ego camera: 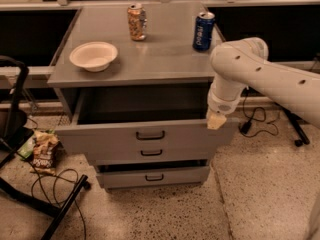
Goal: Open top drawer
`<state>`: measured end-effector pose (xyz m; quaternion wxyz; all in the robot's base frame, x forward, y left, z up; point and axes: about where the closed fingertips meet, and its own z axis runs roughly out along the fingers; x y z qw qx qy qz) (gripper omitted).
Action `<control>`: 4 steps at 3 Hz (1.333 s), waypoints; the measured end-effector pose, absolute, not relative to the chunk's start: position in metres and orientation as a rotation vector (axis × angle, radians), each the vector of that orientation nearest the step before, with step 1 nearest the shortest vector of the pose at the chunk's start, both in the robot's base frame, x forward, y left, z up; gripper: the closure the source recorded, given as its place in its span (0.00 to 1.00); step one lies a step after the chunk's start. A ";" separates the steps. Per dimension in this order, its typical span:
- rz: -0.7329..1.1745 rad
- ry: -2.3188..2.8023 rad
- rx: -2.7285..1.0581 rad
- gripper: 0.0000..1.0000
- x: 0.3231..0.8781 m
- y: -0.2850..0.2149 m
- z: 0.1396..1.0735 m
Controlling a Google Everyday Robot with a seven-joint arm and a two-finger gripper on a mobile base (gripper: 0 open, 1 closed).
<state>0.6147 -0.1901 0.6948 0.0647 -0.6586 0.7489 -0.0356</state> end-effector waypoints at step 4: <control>-0.014 2.361 -1.971 1.00 0.557 -0.205 0.703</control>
Offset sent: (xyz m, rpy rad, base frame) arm -0.4026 -0.1672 0.0941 -0.0988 0.4688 -0.3034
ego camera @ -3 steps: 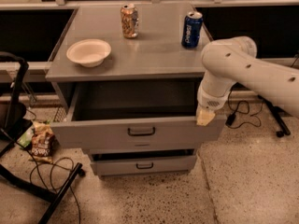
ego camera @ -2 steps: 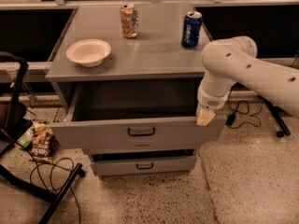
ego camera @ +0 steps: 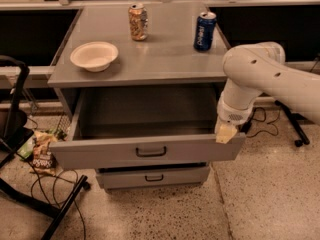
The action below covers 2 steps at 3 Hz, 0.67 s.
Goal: Open top drawer
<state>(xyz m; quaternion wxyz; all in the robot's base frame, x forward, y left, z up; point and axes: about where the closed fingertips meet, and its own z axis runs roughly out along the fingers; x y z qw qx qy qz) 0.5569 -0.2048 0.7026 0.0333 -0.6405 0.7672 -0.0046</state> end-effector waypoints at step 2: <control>0.045 2.362 -2.006 1.00 0.529 -0.206 0.707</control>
Offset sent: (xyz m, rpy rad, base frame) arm -0.3449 -0.0915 0.0027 0.1002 0.6043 -0.0491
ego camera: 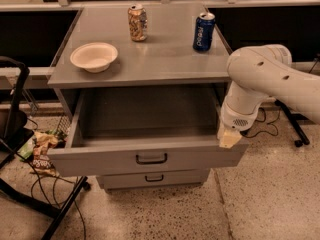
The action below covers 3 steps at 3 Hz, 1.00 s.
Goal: Open top drawer
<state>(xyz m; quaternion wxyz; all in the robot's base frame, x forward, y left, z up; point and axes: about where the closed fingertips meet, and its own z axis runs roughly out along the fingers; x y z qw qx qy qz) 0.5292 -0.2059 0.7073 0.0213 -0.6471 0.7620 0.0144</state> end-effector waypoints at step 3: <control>0.152 2.397 -2.046 1.00 0.486 -0.215 0.708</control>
Offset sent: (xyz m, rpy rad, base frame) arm -0.2979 -0.0843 -0.0096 0.0823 0.5792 -0.0078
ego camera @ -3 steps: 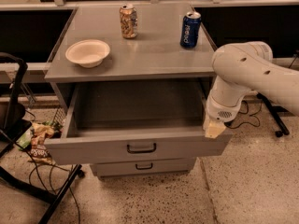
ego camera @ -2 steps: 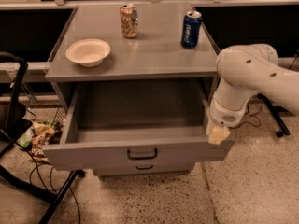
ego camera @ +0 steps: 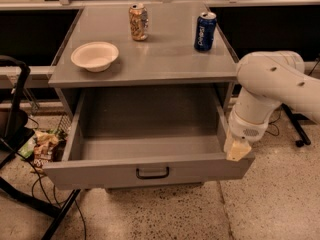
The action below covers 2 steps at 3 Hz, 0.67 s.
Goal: Open top drawer
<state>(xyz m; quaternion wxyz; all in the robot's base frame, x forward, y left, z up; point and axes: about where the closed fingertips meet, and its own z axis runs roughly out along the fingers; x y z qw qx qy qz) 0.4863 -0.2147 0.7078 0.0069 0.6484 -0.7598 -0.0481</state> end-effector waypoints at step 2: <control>-0.189 -2.352 2.028 0.82 0.469 -0.217 0.711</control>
Offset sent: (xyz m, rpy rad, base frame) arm -0.0169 -0.0022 0.0033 0.0091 0.0290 0.0108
